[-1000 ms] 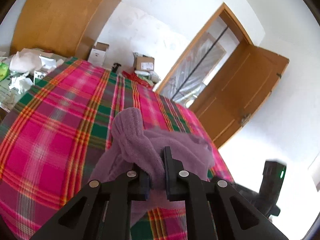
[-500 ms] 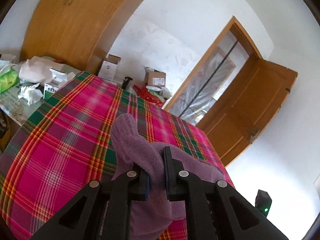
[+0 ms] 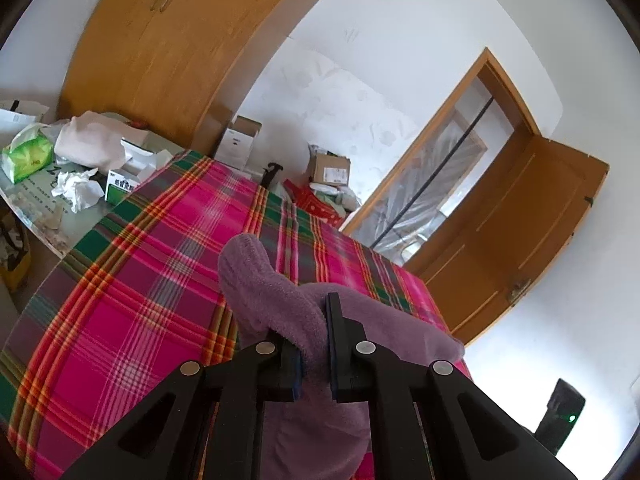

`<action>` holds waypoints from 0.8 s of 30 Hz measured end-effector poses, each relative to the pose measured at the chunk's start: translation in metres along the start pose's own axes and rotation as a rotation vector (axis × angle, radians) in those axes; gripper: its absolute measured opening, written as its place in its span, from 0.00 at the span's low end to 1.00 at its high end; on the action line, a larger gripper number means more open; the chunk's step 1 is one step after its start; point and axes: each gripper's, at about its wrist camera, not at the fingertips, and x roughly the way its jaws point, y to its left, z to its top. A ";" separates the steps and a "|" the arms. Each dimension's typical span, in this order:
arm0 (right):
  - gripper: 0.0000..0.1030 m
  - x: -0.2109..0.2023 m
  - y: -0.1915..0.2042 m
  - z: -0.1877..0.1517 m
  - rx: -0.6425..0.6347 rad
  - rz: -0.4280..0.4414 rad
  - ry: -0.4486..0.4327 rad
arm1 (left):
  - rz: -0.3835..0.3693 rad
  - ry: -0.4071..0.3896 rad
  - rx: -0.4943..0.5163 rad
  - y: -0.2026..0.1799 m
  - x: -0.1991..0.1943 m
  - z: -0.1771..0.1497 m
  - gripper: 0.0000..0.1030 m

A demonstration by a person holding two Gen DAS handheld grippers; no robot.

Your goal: Fold clothes

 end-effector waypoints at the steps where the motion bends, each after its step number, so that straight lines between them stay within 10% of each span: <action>1: 0.07 -0.003 0.000 0.007 -0.013 -0.016 -0.022 | -0.001 -0.003 -0.001 -0.001 -0.001 0.001 0.09; 24: 0.07 -0.056 0.027 0.047 -0.143 -0.082 -0.212 | 0.022 -0.145 -0.010 0.005 -0.037 0.035 0.09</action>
